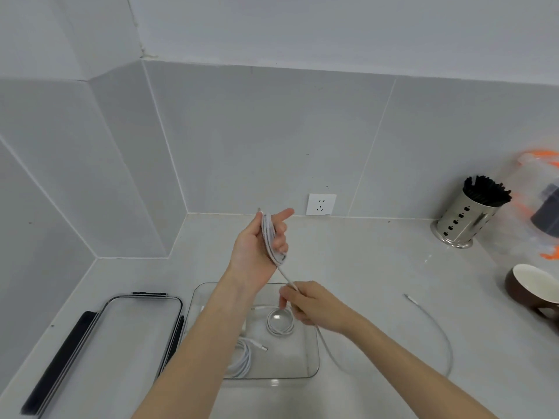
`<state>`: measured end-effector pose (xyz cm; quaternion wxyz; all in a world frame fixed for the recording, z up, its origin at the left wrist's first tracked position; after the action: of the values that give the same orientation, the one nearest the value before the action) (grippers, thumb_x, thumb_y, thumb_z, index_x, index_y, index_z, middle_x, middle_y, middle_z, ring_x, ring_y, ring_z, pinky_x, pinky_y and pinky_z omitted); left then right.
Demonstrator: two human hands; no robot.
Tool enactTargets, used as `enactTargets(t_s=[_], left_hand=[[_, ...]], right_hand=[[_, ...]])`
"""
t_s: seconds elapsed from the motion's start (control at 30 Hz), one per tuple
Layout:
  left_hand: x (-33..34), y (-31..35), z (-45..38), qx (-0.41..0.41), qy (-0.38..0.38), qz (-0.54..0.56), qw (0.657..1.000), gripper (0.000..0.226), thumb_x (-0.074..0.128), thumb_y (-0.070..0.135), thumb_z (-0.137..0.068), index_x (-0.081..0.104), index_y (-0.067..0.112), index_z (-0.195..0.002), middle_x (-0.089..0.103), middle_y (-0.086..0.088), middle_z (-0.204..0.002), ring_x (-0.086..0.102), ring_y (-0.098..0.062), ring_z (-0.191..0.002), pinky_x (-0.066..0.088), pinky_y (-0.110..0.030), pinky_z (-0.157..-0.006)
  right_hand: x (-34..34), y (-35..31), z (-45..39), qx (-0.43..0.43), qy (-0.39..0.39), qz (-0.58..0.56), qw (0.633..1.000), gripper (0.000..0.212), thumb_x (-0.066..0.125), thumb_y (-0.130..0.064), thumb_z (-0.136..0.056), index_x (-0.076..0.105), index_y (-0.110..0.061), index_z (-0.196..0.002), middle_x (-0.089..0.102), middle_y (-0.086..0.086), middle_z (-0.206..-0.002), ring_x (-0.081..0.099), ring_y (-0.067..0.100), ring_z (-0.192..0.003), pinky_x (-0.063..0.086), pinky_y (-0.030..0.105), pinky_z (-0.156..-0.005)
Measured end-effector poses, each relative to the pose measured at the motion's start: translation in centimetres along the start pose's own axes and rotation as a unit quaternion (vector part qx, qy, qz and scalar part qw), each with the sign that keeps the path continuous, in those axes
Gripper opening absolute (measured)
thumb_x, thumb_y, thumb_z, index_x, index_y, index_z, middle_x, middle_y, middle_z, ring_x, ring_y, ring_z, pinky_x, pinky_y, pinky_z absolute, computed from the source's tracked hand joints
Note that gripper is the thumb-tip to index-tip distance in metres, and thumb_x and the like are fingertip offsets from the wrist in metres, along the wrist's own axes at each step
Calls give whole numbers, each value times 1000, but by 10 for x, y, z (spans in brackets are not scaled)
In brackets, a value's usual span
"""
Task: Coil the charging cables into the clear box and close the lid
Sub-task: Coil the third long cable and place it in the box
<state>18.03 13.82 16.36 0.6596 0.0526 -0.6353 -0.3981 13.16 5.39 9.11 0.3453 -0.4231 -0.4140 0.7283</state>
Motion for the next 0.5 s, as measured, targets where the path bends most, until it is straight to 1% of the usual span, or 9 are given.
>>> enactTargets(t_s=[0.07, 0.13, 0.2, 0.23, 0.27, 0.33, 0.37, 0.43, 0.5], left_hand=[[9, 4, 13, -3, -44, -71, 997, 50, 21, 31, -98, 59, -2, -103, 45, 4, -38, 33, -5, -26, 30, -15, -34], [13, 2, 26, 0, -69, -171, 983, 53, 20, 31, -98, 62, -1, -103, 40, 4, -36, 29, -6, -27, 26, -16, -35], [11, -8, 36, -19, -86, -242, 966, 54, 21, 32, -98, 63, -1, -103, 38, 4, -35, 26, -7, -30, 25, -16, -37], [9, -15, 38, -35, -92, -274, 957, 54, 22, 32, -97, 62, -3, -104, 37, 4, -35, 25, -7, -30, 24, -17, -37], [6, -22, 41, -55, -95, -306, 946, 54, 23, 32, -97, 62, -4, -104, 38, 4, -35, 25, -7, -31, 23, -18, -37], [-6, -37, 40, -102, -78, -352, 927, 53, 24, 33, -98, 63, -3, -105, 42, 3, -37, 25, -7, -31, 22, -19, -39], [-14, -43, 37, -122, -60, -362, 922, 53, 24, 34, -98, 63, -2, -104, 47, 2, -38, 26, -7, -30, 22, -20, -40], [-30, -51, 30, -145, -10, -372, 917, 51, 24, 36, -98, 62, 1, -100, 59, -2, -44, 28, -7, -28, 22, -21, -40], [-44, -56, 22, -149, 38, -377, 913, 48, 24, 35, -99, 59, 2, -96, 67, -6, -52, 31, -9, -27, 24, -20, -37]], right_hand=[[-11, 6, -4, 48, -31, 7, 998, 34, 55, -23, -91, 55, -14, -58, 36, -10, -38, 31, 7, -36, 28, 18, -42], [-31, 5, -11, 66, -10, 59, 996, 36, 67, -24, -82, 53, -14, -50, 41, -6, -40, 37, 8, -38, 35, 18, -45], [-48, -6, -17, 63, 16, 119, 991, 29, 73, -24, -74, 58, -7, -56, 43, -3, -45, 42, 10, -44, 40, 20, -47], [-54, -13, -20, 56, 20, 151, 987, 25, 72, -23, -73, 59, -5, -61, 44, -5, -44, 43, 9, -45, 41, 20, -47], [-58, -21, -22, 51, 22, 190, 980, 24, 70, -20, -74, 57, -7, -59, 45, -9, -42, 42, 6, -43, 39, 19, -45], [-66, -36, -24, 40, 31, 267, 962, 32, 66, -14, -73, 46, -16, -48, 42, -10, -38, 36, 5, -40, 32, 20, -44], [-68, -42, -24, 37, 30, 306, 951, 31, 67, -12, -71, 45, -17, -48, 42, -10, -43, 35, 6, -42, 31, 22, -46], [-68, -52, -22, 29, 19, 367, 930, 18, 69, -15, -69, 54, -17, -59, 47, -7, -53, 41, 10, -49, 34, 22, -49], [-66, -62, -19, 19, 27, 385, 922, 5, 66, -19, -73, 65, -15, -75, 49, -9, -58, 47, 12, -56, 36, 23, -52]])
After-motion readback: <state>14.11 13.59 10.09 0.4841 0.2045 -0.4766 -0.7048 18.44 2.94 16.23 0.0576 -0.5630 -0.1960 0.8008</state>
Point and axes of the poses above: each hand's wrist, its own z-axis away from the middle knuckle, its own x-axis out of the palm, y = z × x, the point moved 6 cm from there along -z, towards the middle knuckle
